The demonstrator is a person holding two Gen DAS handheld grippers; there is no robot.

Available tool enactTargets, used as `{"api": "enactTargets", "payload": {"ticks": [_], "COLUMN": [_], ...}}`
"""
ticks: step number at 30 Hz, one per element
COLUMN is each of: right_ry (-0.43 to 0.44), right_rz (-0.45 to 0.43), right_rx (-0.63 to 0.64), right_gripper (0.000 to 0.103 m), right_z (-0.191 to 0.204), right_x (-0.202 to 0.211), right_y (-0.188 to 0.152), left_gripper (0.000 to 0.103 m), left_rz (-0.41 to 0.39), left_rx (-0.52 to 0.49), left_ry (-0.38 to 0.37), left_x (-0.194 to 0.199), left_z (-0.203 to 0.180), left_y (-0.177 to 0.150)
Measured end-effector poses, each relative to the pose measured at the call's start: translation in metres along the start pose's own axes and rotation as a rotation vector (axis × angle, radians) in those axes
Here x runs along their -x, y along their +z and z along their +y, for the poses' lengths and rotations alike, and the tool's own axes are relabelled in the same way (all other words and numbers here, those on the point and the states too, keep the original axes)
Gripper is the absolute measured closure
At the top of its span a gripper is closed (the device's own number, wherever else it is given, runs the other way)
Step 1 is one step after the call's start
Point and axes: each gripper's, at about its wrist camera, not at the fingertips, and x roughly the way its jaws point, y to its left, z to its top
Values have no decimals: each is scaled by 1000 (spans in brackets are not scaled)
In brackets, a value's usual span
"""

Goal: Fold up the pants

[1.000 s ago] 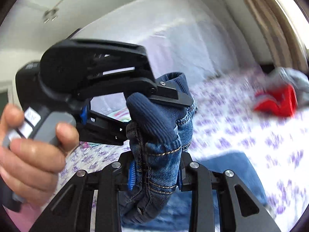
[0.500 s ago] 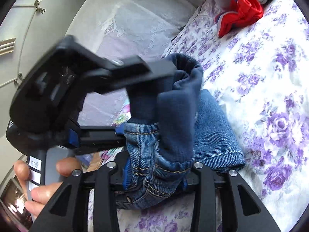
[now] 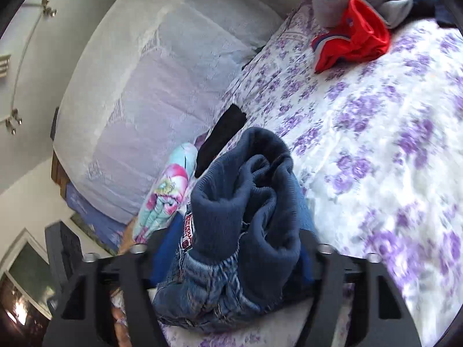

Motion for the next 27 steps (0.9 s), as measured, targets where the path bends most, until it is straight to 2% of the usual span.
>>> {"api": "enactTargets", "payload": {"ticks": [2,5,7,8,10,12,13,15,17,18,20,22,24,27], "right_ry": [17,142,204,194,102,143,137,75,25,-4,-38,-82,-120,-129], "right_rz": [8,10,14,26,73,95,96,81,77,77,70,19,-49,-100], "right_rx": [75,158,152,117,-11,-126,-122,-50,-12,-5,23,83,199,365], "right_gripper": [63,70,70,70,70,73,71,63,46,44,44,43,43,43], "right_z": [13,25,17,3,-32,-59,-59,-50,-44,-43,-38,-26,-4,30], "right_x": [-4,1,-1,-6,-17,-19,-17,-12,-11,-9,-1,15,30,35], "right_y": [9,20,24,24,20,17,18,18,22,23,28,31,38,48], "left_gripper": [15,15,15,14,12,11,11,11,10,10,9,8,7,7], "left_rz": [14,-40,-58,-58,-50,-62,-66,-66,-57,-53,-43,-45,-46,-48], "left_rx": [-23,-39,-31,-29,-18,-34,-47,-59,-52,-46,-32,-30,-33,-32], "left_ry": [30,75,79,84,83,95,106,121,117,114,105,112,116,112], "left_x": [-10,-7,-2,-3,-8,-8,-8,-8,-9,-9,-10,-11,-11,-12], "left_z": [-2,-5,-2,-2,0,-4,-7,-10,-8,-7,-4,-3,-5,-4], "left_y": [-16,-25,-27,-28,-30,-31,-32,-32,-30,-30,-29,-29,-29,-29]}}
